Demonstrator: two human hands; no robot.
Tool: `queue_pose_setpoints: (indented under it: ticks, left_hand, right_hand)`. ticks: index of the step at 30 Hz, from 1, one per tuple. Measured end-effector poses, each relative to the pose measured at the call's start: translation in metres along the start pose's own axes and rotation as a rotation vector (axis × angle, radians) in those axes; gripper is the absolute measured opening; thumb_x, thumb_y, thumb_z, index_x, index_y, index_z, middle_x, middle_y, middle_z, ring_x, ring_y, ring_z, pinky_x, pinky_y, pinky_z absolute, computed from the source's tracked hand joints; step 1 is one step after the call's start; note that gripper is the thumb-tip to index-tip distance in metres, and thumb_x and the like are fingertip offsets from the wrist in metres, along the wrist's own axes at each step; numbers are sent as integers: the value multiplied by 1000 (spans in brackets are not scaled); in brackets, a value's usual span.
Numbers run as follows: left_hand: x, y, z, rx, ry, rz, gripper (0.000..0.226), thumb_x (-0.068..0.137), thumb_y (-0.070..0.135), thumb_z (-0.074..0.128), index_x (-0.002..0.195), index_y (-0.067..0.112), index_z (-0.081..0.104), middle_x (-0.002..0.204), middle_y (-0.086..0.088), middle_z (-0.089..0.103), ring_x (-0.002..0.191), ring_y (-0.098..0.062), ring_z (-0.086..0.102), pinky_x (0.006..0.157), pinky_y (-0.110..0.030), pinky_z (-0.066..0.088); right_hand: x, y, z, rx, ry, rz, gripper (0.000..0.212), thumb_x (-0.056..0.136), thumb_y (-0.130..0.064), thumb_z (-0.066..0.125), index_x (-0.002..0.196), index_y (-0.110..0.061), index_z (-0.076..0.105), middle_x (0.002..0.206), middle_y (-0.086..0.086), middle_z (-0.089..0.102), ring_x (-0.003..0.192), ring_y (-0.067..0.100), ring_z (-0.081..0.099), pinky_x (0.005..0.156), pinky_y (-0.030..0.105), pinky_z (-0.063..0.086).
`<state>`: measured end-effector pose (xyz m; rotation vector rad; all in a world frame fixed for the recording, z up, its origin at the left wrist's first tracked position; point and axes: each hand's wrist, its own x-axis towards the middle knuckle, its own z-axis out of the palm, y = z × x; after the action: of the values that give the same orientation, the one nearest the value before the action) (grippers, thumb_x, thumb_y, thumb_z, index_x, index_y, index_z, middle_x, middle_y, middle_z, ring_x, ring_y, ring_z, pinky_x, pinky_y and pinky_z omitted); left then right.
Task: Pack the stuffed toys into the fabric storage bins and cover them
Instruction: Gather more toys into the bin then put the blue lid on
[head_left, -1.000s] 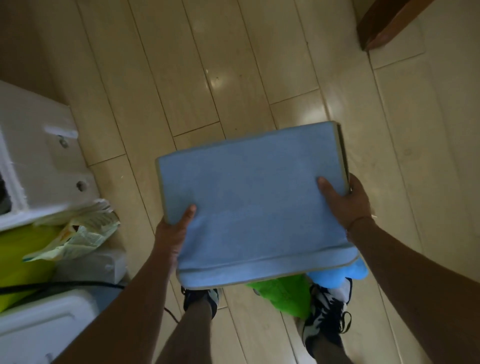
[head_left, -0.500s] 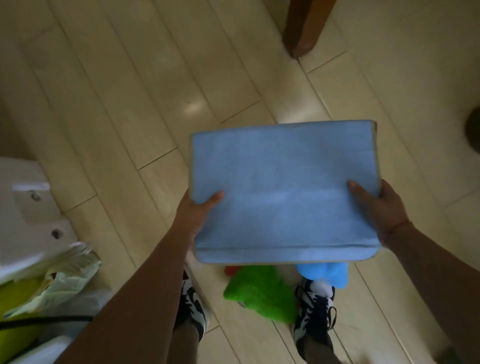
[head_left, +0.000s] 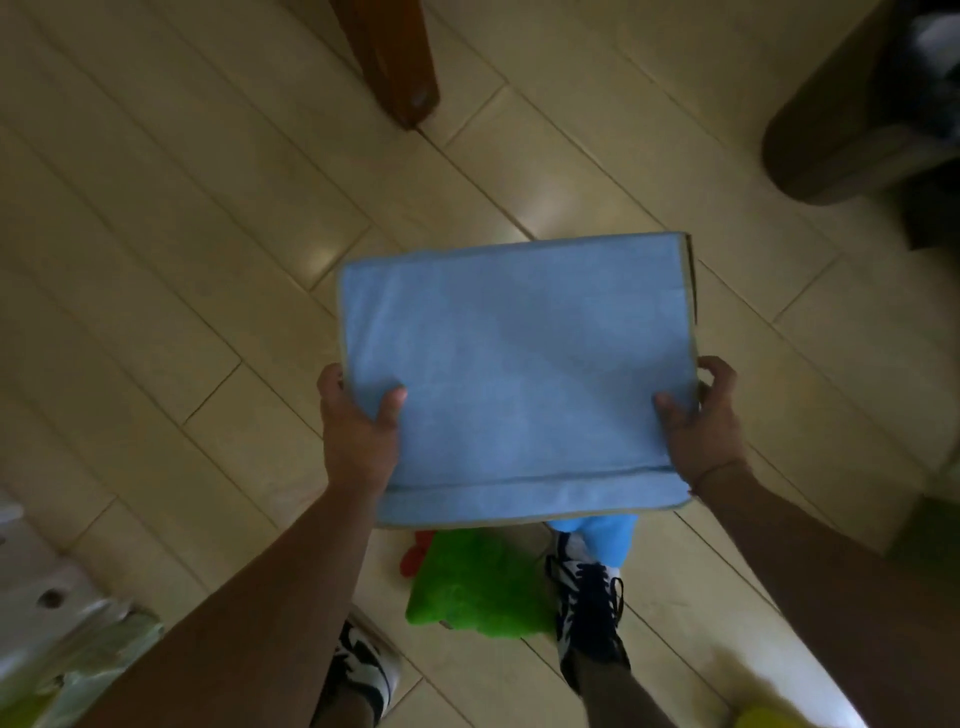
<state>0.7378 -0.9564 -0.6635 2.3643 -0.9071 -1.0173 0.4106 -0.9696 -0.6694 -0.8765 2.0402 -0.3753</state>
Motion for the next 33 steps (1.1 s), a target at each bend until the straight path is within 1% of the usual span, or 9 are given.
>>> queue_pose_setpoints:
  ticks: [3, 5, 7, 10, 15, 21, 25, 29, 33]
  left_hand:
    - [1, 5, 0, -25, 12, -78, 70, 87, 35, 69, 143, 16, 33, 135, -10, 54, 121, -30, 53, 100, -40, 44]
    - [6, 4, -1, -42, -17, -117, 61, 89, 31, 67, 141, 14, 41, 134, -9, 56, 122, -29, 53, 98, -37, 43]
    - [13, 0, -5, -61, -70, -215, 55, 89, 36, 67, 135, 12, 51, 132, -9, 58, 121, -30, 55, 96, -37, 44]
    - [15, -4, -6, -106, -132, -354, 61, 87, 46, 65, 135, 10, 52, 135, -10, 56, 122, -32, 54, 96, -38, 45]
    - [10, -6, 5, -102, -58, -314, 61, 89, 44, 62, 137, 9, 48, 136, -11, 54, 123, -33, 52, 96, -38, 43]
    - [-2, -4, 7, -103, 7, -296, 51, 93, 37, 61, 133, 7, 53, 132, -13, 58, 120, -33, 54, 90, -32, 42]
    - [-27, 5, 20, -69, -48, -276, 47, 96, 33, 57, 132, 3, 53, 131, -16, 57, 122, -35, 53, 88, -31, 39]
    - [-57, 31, 46, -33, -145, -229, 44, 97, 33, 54, 132, 7, 52, 129, -17, 57, 120, -35, 54, 87, -33, 39]
    - [-90, 60, 67, 38, -233, -138, 43, 97, 35, 53, 129, 6, 53, 125, -18, 59, 116, -36, 56, 86, -35, 42]
  right_hand:
    - [7, -5, 3, 61, 10, 71, 62, 86, -30, 65, 133, -39, 26, 122, 4, 62, 101, 30, 61, 82, 49, 54]
    - [17, -2, 3, 45, 0, 127, 60, 84, -34, 67, 137, -27, 39, 120, 9, 64, 104, 30, 61, 83, 40, 51]
    - [21, -3, 2, -17, -36, 177, 46, 85, -36, 66, 123, -10, 59, 112, 16, 66, 101, 33, 62, 78, 34, 45]
    - [25, -2, 3, 5, -43, 226, 40, 85, -38, 66, 111, -7, 68, 103, 17, 67, 94, 31, 63, 81, 38, 49]
    - [30, 3, 12, 74, 43, 310, 44, 76, -41, 73, 108, -12, 70, 94, 11, 66, 91, 28, 65, 87, 41, 53]
    - [13, -2, 4, 43, 181, 278, 33, 80, -35, 70, 100, -10, 72, 91, 12, 68, 90, 30, 63, 78, 33, 46]
    - [4, 7, -27, 15, 204, 279, 48, 76, -44, 67, 107, -8, 70, 106, 14, 70, 99, 33, 63, 82, 33, 46]
    - [-6, 24, -81, 22, 258, 293, 37, 82, -36, 68, 103, -6, 70, 103, 18, 69, 99, 37, 62, 80, 34, 46]
    - [-38, 51, -137, 177, 368, 379, 39, 81, -32, 71, 105, -3, 69, 107, 19, 69, 101, 35, 62, 85, 37, 47]
